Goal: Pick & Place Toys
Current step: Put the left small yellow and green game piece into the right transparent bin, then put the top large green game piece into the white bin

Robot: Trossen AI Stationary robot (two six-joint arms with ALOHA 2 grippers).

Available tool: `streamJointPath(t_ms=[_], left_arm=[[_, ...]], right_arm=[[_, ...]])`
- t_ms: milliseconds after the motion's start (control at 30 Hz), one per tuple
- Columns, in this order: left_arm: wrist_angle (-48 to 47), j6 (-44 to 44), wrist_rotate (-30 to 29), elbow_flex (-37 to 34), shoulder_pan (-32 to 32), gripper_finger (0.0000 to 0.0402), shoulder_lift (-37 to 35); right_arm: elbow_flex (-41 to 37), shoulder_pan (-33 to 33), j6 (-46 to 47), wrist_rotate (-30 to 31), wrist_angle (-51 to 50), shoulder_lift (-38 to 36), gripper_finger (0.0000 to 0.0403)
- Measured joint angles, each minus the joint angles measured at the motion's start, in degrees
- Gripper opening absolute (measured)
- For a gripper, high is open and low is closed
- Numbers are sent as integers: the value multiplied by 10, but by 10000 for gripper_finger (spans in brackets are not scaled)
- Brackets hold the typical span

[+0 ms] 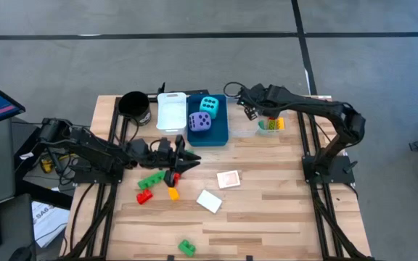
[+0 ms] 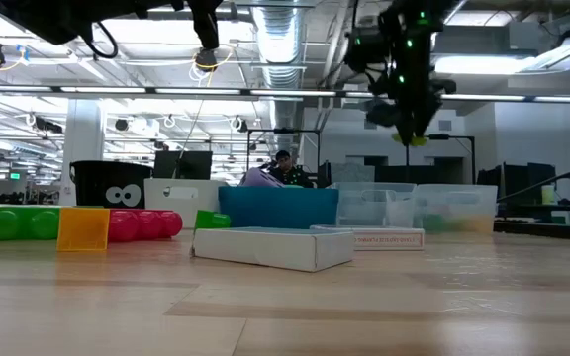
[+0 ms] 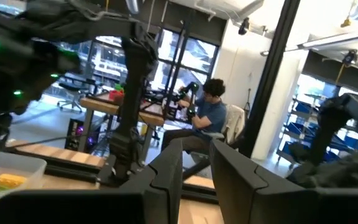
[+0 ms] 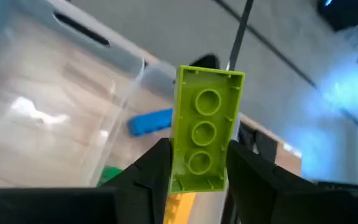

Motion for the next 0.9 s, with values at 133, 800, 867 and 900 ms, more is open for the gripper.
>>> streamJointPath(t_ms=[133, 800, 867, 900], left_arm=[[-12, 0, 0, 0, -12, 76, 0], [-35, -29, -5, 0, -67, 76, 0], [-35, -29, -7, 0, -71, 76, 0], [-34, -29, -15, 0, -73, 76, 0]], right_arm=[[-53, -37, -24, -46, 21, -2, 133], [-131, -9, -124, -137, 151, -31, 293], [-131, 16, -136, -123, 165, -51, 297], [-131, 35, -146, -106, 172, -63, 298]])
